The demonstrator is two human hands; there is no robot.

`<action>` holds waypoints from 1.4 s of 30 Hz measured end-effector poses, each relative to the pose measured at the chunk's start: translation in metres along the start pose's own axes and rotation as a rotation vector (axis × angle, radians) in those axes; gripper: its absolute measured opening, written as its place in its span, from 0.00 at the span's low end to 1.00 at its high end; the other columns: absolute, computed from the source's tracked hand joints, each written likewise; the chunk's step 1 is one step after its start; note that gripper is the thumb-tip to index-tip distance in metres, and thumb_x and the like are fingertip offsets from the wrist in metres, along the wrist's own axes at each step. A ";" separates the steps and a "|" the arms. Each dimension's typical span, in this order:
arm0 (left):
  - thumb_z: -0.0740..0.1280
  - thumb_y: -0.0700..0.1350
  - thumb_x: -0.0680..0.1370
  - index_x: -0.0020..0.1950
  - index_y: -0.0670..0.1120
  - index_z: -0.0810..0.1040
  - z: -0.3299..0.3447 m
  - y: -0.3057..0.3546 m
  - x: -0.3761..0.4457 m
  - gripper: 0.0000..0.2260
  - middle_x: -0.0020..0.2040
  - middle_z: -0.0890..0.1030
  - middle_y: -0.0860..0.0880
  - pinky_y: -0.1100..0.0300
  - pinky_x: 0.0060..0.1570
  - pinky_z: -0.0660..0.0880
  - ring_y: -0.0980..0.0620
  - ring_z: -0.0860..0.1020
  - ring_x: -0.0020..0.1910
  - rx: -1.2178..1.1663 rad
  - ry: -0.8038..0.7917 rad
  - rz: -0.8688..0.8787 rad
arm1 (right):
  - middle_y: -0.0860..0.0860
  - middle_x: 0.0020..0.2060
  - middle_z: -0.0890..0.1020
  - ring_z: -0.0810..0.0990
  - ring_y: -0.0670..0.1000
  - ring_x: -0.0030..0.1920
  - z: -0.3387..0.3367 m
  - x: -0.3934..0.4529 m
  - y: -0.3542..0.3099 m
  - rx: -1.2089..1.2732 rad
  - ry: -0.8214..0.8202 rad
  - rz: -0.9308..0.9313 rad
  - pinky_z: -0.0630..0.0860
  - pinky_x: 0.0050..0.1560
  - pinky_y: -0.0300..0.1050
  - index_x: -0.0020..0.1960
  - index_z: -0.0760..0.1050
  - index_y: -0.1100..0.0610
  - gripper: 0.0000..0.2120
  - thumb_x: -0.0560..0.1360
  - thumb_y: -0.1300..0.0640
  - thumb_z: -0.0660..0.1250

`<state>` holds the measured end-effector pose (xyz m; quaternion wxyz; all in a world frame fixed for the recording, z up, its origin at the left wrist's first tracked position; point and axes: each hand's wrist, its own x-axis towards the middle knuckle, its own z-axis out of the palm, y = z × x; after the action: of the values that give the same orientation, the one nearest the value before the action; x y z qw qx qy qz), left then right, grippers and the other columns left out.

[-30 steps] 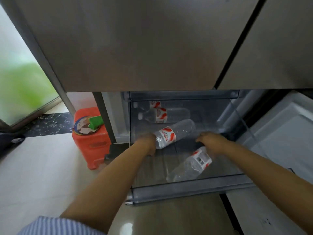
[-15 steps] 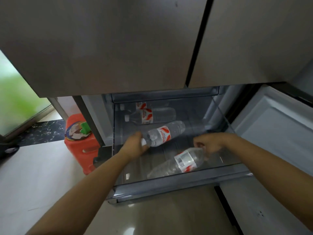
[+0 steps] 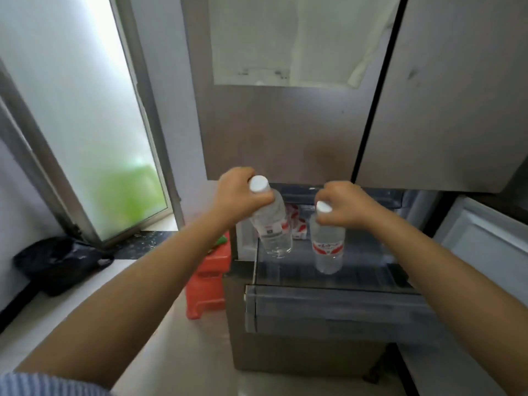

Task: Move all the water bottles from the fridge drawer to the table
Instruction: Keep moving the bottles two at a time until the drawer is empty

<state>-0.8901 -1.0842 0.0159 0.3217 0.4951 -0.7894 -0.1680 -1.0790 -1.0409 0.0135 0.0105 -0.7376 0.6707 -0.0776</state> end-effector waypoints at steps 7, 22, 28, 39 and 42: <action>0.69 0.44 0.73 0.59 0.43 0.78 -0.152 -0.009 -0.124 0.16 0.62 0.79 0.46 0.65 0.51 0.65 0.50 0.74 0.56 0.155 0.097 -0.044 | 0.57 0.53 0.80 0.72 0.52 0.45 -0.053 -0.035 -0.171 0.228 0.272 -0.212 0.68 0.40 0.41 0.57 0.78 0.63 0.16 0.71 0.56 0.69; 0.66 0.40 0.73 0.44 0.47 0.73 -0.371 -0.142 -0.538 0.04 0.40 0.71 0.53 0.67 0.34 0.64 0.53 0.70 0.45 0.505 -0.034 -0.968 | 0.51 0.47 0.73 0.74 0.46 0.29 0.024 -0.186 -0.619 0.503 -0.394 -0.986 0.74 0.23 0.30 0.60 0.75 0.62 0.19 0.70 0.59 0.72; 0.64 0.34 0.71 0.31 0.50 0.68 -0.460 -0.191 -0.658 0.14 0.34 0.70 0.53 0.67 0.30 0.64 0.56 0.67 0.31 0.521 0.132 -1.248 | 0.53 0.47 0.74 0.76 0.51 0.36 0.055 -0.242 -0.787 0.465 -0.523 -1.239 0.74 0.33 0.33 0.59 0.75 0.62 0.18 0.71 0.61 0.71; 0.66 0.37 0.72 0.38 0.46 0.72 -0.647 -0.307 -0.793 0.06 0.33 0.69 0.56 0.66 0.30 0.62 0.60 0.65 0.30 0.582 0.290 -1.443 | 0.57 0.54 0.79 0.76 0.52 0.44 0.070 -0.282 -1.077 0.364 -0.452 -1.479 0.73 0.47 0.41 0.61 0.75 0.62 0.21 0.70 0.58 0.72; 0.66 0.37 0.73 0.42 0.46 0.73 -0.683 -0.353 -0.824 0.05 0.33 0.69 0.57 0.67 0.31 0.62 0.61 0.65 0.31 0.567 0.290 -1.427 | 0.56 0.59 0.78 0.76 0.55 0.57 0.086 -0.291 -1.140 0.293 -0.384 -1.474 0.70 0.52 0.42 0.61 0.74 0.60 0.20 0.71 0.56 0.71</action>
<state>0.0574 -0.4748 0.0311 0.0968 0.9634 -0.2428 -0.0597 0.0329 -0.6463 0.0358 0.1697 -0.9849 -0.0240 -0.0232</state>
